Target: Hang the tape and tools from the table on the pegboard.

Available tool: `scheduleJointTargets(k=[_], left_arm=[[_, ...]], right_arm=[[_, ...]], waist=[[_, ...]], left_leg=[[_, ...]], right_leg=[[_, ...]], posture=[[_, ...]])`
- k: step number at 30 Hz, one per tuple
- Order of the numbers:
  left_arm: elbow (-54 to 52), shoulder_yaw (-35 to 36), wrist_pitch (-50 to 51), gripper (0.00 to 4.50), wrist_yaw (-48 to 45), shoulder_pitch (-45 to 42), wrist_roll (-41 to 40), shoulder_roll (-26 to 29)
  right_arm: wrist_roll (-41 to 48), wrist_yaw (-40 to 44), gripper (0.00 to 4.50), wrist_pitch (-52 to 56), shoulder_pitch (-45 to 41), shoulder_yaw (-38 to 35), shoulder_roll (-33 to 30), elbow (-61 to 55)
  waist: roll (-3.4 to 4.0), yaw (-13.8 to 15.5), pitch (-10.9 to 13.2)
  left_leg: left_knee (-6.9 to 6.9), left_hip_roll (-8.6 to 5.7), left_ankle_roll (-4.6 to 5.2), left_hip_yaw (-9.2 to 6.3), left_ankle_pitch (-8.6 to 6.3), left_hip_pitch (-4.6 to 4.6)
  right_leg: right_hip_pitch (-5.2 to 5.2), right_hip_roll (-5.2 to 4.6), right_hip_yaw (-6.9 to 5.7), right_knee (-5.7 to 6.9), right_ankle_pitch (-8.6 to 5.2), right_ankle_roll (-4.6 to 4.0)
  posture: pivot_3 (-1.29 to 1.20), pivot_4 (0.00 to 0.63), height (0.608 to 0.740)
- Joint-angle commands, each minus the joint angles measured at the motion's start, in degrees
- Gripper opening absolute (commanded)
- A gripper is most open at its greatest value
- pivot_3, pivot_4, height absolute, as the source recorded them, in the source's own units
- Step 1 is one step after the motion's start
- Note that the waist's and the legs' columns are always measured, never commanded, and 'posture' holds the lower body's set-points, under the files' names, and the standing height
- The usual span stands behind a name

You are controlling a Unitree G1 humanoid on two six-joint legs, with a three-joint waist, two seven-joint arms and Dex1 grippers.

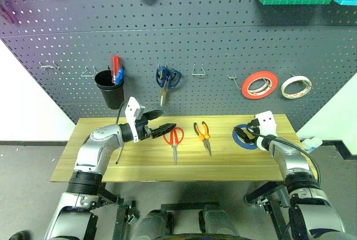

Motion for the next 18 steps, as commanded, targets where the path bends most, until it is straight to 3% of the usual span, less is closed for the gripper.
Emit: scheduleJointTargets(k=[1, 12, 18], left_arm=[[-0.13, 1.01, -1.70, 4.48, 0.46, -1.42, 0.05, -0.18], [0.94, 1.66, -0.85, 4.48, 0.65, -2.95, -1.05, -0.54], [-2.61, 0.88, 4.54, 4.48, -2.17, -3.11, -2.95, 2.50]], right_arm=[[0.11, -0.09, 4.50, -1.11, -0.91, -0.29, -0.29, -0.38], [-0.06, 0.25, 4.50, -1.21, -0.57, -0.05, -0.44, -1.64], [0.16, 2.00, 4.50, 0.25, -2.31, -0.27, -2.17, -1.45]], waist=[[0.00, -0.03, 0.00], [0.00, -0.10, 0.00], [-0.01, -0.10, 0.13]], left_leg=[[0.00, 0.00, 0.00, 0.00, 0.00, 0.00], [0.00, 0.00, -0.01, 0.00, -0.01, 0.00], [0.00, 0.00, 0.00, 0.00, 0.00, 0.00]], right_leg=[[0.00, 0.00, 0.00, 0.00, 0.01, 0.02], [0.00, 0.00, 0.00, 0.00, 0.03, 0.05], [0.00, 0.00, 0.00, 0.00, -0.02, -0.03]], posture=[[-0.13, 0.039, 0.740], [-0.13, 0.047, 0.740], [-0.12, 0.069, 0.740]])
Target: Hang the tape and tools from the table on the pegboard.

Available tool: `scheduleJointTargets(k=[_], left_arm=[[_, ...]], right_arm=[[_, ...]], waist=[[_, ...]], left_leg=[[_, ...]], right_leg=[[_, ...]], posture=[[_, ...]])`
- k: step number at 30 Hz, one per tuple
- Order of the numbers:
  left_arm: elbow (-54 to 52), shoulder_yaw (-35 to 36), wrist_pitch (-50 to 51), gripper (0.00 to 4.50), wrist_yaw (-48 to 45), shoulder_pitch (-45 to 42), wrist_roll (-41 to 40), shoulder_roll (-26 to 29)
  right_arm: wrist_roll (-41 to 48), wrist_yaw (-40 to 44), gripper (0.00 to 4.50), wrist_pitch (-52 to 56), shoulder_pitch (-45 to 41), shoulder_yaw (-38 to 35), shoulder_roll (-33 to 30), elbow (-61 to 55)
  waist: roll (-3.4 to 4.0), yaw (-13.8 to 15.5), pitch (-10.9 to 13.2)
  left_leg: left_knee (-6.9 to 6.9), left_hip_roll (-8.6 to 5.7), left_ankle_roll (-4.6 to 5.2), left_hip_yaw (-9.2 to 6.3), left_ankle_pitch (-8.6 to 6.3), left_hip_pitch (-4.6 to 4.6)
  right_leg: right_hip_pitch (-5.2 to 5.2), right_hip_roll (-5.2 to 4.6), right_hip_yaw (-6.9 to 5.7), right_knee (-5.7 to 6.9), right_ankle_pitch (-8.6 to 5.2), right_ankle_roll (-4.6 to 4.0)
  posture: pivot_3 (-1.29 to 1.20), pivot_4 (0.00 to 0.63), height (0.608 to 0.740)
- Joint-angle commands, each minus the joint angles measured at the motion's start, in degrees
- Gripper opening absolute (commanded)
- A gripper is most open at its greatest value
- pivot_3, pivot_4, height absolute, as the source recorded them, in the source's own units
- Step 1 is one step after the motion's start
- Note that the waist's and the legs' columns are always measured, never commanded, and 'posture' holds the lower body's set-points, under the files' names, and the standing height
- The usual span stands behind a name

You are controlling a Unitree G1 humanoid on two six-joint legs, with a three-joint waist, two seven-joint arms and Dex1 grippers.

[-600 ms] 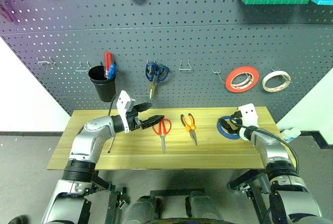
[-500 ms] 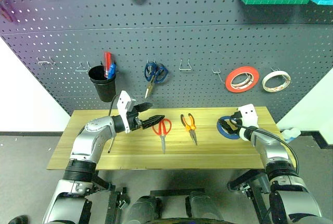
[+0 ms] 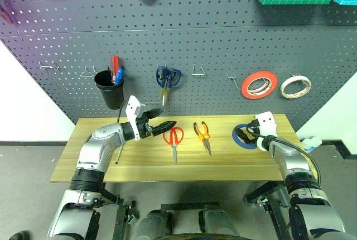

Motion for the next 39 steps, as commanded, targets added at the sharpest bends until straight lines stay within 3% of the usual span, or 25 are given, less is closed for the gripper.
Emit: scheduleJointTargets(k=[1, 10, 23, 31, 39], left_arm=[[-4.50, -0.07, 1.71, 4.48, -2.58, -1.55, -1.02, 2.69], [-9.40, -0.75, 3.50, 4.48, -2.00, 0.39, -1.11, 3.41], [-14.01, -0.56, 5.89, 4.48, -0.54, 3.77, -1.49, 3.40], [-15.14, -0.64, 5.85, 4.48, 0.27, 4.65, -1.17, 3.19], [-16.06, -0.25, 5.86, 4.48, 1.33, 5.65, -1.39, 3.00]], right_arm=[[0.28, 1.21, 4.50, 0.45, -2.32, -0.15, -1.44, -1.74], [0.05, 3.17, 4.50, 4.82, -0.26, 2.32, 0.08, -6.31], [-2.84, -1.35, 4.50, 7.58, 0.37, 2.46, -1.69, -5.36], [-3.02, -2.76, 4.50, 10.16, 0.74, 2.95, -1.48, -4.95], [-3.37, -1.66, 4.50, 10.61, -1.25, 3.60, -1.28, -2.02]], waist=[[-0.03, -0.02, 0.11], [-0.08, 0.18, 2.46], [-0.31, 0.30, 6.00], [-0.33, 0.30, 6.73], [-0.37, 0.34, 6.86]], left_leg=[[0.00, 0.00, 0.00, 0.00, 0.00, 0.00], [-0.04, 0.02, 0.02, 0.00, 0.01, -0.09], [-0.08, 0.02, 0.04, 0.02, 0.02, -0.22], [-0.03, 0.03, 0.05, 0.03, 0.05, -0.87], [-0.03, 0.03, 0.05, 0.04, 0.05, -0.91]], right_leg=[[0.00, 0.00, 0.00, 0.00, 0.00, 0.00], [-0.10, -0.01, 0.01, -0.01, -0.01, -0.03], [-0.26, -0.03, 0.02, -0.02, 0.06, 0.07], [-0.92, -0.03, 0.02, 0.04, 0.14, 0.11], [-0.97, -0.03, 0.02, 0.04, 0.16, 0.09]], posture=[[-0.11, 0.078, 0.740], [-0.10, 0.136, 0.740], [-0.11, 0.198, 0.740], [-0.10, 0.202, 0.740], [-0.09, 0.202, 0.740]])
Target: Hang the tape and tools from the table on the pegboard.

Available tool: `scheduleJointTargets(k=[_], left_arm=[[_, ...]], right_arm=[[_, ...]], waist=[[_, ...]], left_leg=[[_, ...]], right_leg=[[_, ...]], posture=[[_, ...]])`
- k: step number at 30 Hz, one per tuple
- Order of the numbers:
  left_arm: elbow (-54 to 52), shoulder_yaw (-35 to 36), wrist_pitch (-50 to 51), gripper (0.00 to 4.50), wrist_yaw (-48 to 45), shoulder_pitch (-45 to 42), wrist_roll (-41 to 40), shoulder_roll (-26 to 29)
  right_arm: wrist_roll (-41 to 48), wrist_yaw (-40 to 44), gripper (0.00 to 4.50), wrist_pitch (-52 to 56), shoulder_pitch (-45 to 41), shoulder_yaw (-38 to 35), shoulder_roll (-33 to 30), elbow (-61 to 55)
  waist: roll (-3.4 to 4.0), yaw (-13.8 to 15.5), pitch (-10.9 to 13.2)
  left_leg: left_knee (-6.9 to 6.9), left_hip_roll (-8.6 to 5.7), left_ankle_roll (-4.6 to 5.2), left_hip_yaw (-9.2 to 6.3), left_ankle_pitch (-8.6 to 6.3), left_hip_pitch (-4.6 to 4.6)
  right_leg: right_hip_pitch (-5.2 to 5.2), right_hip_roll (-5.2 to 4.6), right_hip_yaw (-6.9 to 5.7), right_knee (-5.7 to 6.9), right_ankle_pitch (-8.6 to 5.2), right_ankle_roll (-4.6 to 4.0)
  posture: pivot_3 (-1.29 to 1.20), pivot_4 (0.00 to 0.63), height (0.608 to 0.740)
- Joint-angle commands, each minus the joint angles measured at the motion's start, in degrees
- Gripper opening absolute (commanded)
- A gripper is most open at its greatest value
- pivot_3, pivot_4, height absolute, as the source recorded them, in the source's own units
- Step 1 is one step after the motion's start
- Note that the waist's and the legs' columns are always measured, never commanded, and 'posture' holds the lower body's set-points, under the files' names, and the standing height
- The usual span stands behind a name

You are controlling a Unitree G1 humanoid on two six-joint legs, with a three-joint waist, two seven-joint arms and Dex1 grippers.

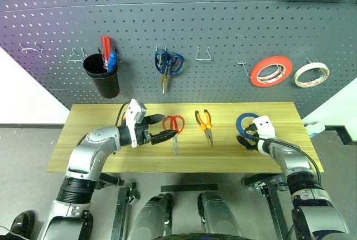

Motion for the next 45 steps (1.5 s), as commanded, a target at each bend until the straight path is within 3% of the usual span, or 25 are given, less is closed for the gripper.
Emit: scheduleJointTargets(k=[1, 3, 9, 20, 27, 35, 38, 42, 45], left_arm=[[-1.99, 0.71, -0.60, 4.48, 0.60, 0.34, -1.00, 0.10], [-2.32, 0.82, -0.46, 4.48, 0.91, 0.49, -1.15, 0.06], [-3.84, 1.29, 0.11, 4.50, 1.60, 1.38, -1.70, 0.52], [-5.13, 1.58, 1.04, 4.50, 1.34, 2.19, -2.63, 2.42], [-4.48, 1.35, -2.92, 4.50, -3.46, 0.69, -1.44, 5.74], [-10.40, 1.54, -2.03, 4.50, -8.85, 1.64, -5.59, 8.99], [-10.62, 1.91, -1.37, 4.50, -9.25, 1.78, -6.52, 9.77], [-10.64, 2.14, -1.26, 4.50, -9.01, 1.80, -7.16, 10.07], [-10.79, 2.03, -1.29, 4.50, -8.81, 1.96, -7.26, 10.19]], right_arm=[[0.08, 1.14, 4.50, -0.45, -1.69, 0.28, -0.16, 0.18], [-0.28, 1.07, 4.50, -1.07, -2.19, 0.51, -0.15, 0.88], [-1.18, 0.25, 2.69, -1.34, -3.95, 0.87, -0.23, 4.80], [-3.16, -1.04, 2.69, -2.23, -5.25, 2.03, -0.31, 7.57], [-2.69, 0.29, 2.69, 0.39, -6.02, 2.05, 0.04, 8.66], [-2.99, 0.37, 2.69, 1.27, -6.27, 2.29, 0.49, 9.30], [-2.97, 0.56, 2.11, 1.52, -6.23, 2.19, 0.37, 9.74], [-3.22, 0.70, 0.82, 1.68, -6.13, 2.33, 0.20, 9.50], [-3.17, 0.96, 0.66, 1.44, -6.03, 2.30, 0.22, 9.28]], waist=[[0.01, 0.00, 0.01], [0.00, -0.02, 0.02], [-0.02, 0.14, 0.04], [-0.02, 1.29, 0.04], [-0.02, 1.30, 0.04], [-0.04, 1.26, 0.05], [-0.04, 1.27, 0.05], [-0.06, 1.27, 0.06], [-0.09, 1.27, 0.08]], left_leg=[[0.00, 0.00, 0.00, 0.00, 0.00, 0.00], [0.00, 0.00, 0.00, 0.00, 0.00, 0.00], [-0.01, 0.00, 0.00, 0.00, 0.00, 0.00], [-0.02, 0.00, -0.02, 0.00, 0.01, 0.00], [-0.02, 0.00, -0.03, 0.00, 0.01, -0.01], [-0.05, 0.00, -0.03, 0.00, 0.00, -0.01], [-0.05, 0.02, -0.04, 0.00, 0.01, 0.00], [-0.03, 0.02, -0.04, 0.00, 0.01, -0.01], [-0.04, 0.02, -0.04, 0.00, 0.01, 0.00]], right_leg=[[0.00, 0.00, 0.00, 0.00, 0.00, 0.00], [0.00, 0.00, 0.00, 0.00, 0.00, 0.00], [0.00, 0.00, -0.01, -0.01, 0.00, 0.00], [-0.02, 0.00, -0.01, -0.02, 0.00, -0.01], [-0.01, 0.00, -0.01, -0.02, 0.00, -0.01], [-0.01, 0.00, -0.01, -0.07, 0.00, -0.02], [-0.01, 0.00, -0.01, -0.05, 0.00, -0.04], [0.01, 0.01, -0.02, -0.06, 0.00, -0.06], [0.01, 0.01, -0.02, -0.06, 0.00, -0.06]], posture=[[-0.09, 0.202, 0.740], [-0.09, 0.202, 0.740], [-0.06, 0.197, 0.740], [-0.06, 0.194, 0.740], [-0.06, 0.193, 0.740], [-0.06, 0.194, 0.740], [-0.06, 0.194, 0.740], [-0.06, 0.196, 0.740], [-0.06, 0.199, 0.740]])
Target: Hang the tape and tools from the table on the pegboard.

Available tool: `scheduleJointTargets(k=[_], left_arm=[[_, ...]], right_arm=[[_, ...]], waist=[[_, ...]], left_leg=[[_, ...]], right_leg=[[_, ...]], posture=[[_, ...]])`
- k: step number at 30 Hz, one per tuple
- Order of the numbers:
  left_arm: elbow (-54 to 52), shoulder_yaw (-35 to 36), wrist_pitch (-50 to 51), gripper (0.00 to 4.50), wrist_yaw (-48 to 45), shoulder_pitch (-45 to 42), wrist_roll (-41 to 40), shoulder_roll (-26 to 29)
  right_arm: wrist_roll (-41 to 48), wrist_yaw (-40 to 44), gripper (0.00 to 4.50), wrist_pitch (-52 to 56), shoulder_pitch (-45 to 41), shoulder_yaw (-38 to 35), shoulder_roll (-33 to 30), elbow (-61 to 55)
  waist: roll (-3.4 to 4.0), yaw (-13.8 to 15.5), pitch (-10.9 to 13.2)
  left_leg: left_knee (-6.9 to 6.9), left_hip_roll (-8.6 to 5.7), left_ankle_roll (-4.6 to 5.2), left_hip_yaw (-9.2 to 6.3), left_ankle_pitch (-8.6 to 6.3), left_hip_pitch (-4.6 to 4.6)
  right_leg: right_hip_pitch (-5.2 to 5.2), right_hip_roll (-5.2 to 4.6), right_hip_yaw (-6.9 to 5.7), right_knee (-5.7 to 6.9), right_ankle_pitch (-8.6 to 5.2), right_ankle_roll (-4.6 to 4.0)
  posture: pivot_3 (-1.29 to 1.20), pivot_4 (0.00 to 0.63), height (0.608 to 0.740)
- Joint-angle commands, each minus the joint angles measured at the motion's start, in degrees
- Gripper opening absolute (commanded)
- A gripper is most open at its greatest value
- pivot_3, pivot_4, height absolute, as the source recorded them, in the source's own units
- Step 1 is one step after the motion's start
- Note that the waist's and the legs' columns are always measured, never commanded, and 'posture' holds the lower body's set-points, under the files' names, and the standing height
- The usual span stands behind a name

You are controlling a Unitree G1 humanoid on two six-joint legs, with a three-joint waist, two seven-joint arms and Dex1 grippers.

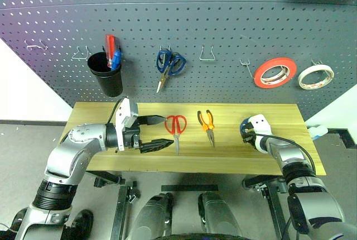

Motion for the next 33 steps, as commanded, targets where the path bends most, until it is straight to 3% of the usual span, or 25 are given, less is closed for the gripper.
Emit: scheduleJointTargets(k=[1, 9, 18, 26, 33], left_arm=[[-1.70, 1.01, -0.49, 4.50, 0.10, 0.21, -0.76, 0.86], [-0.48, 1.48, -1.38, 4.50, 1.39, -0.29, -0.75, -0.40], [1.34, 1.62, -2.47, 4.50, 1.74, -1.08, -0.79, -1.49], [5.34, 1.29, -4.82, 4.50, 0.43, -3.86, 0.10, -1.47], [9.53, 1.16, -7.48, 4.50, -0.80, -6.49, 1.30, -1.35]], right_arm=[[0.44, 0.25, 0.66, 0.42, 0.08, -0.27, 0.17, 0.52], [3.57, 3.20, 0.66, 0.70, 2.34, -1.78, 1.20, -4.24], [20.05, 10.19, 0.66, 1.48, 13.93, -13.48, 3.35, -26.27], [30.17, 13.85, 0.66, 3.71, 26.05, -15.06, 6.65, -45.70], [32.68, 13.17, 0.66, -0.68, 29.76, -15.59, 8.44, -53.34]], waist=[[-0.02, 0.00, 0.01], [-0.03, 0.03, 0.02], [0.00, 0.05, 0.03], [0.03, -0.07, 0.00], [0.08, -0.12, -0.13]], left_leg=[[0.00, 0.00, 0.00, 0.00, 0.00, 0.00], [-0.01, 0.00, 0.00, 0.00, 0.00, 0.00], [-0.03, 0.00, -0.01, 0.00, -0.01, -0.04], [-0.04, 0.02, -0.09, 0.00, -0.06, -0.06], [-0.03, 0.01, -0.18, 0.02, -0.08, -0.05]], right_leg=[[0.00, 0.00, 0.00, 0.00, 0.00, 0.00], [-0.01, 0.00, 0.00, 0.00, 0.00, 0.00], [-0.05, 0.00, 0.00, 0.00, 0.01, 0.02], [-0.10, 0.01, 0.00, 0.00, 0.01, 0.03], [-0.11, 0.01, 0.00, 0.01, 0.02, 0.04]], posture=[[-0.06, 0.199, 0.740], [-0.07, 0.186, 0.740], [-0.10, 0.172, 0.740], [-0.13, 0.146, 0.740], [-0.16, 0.110, 0.740]])
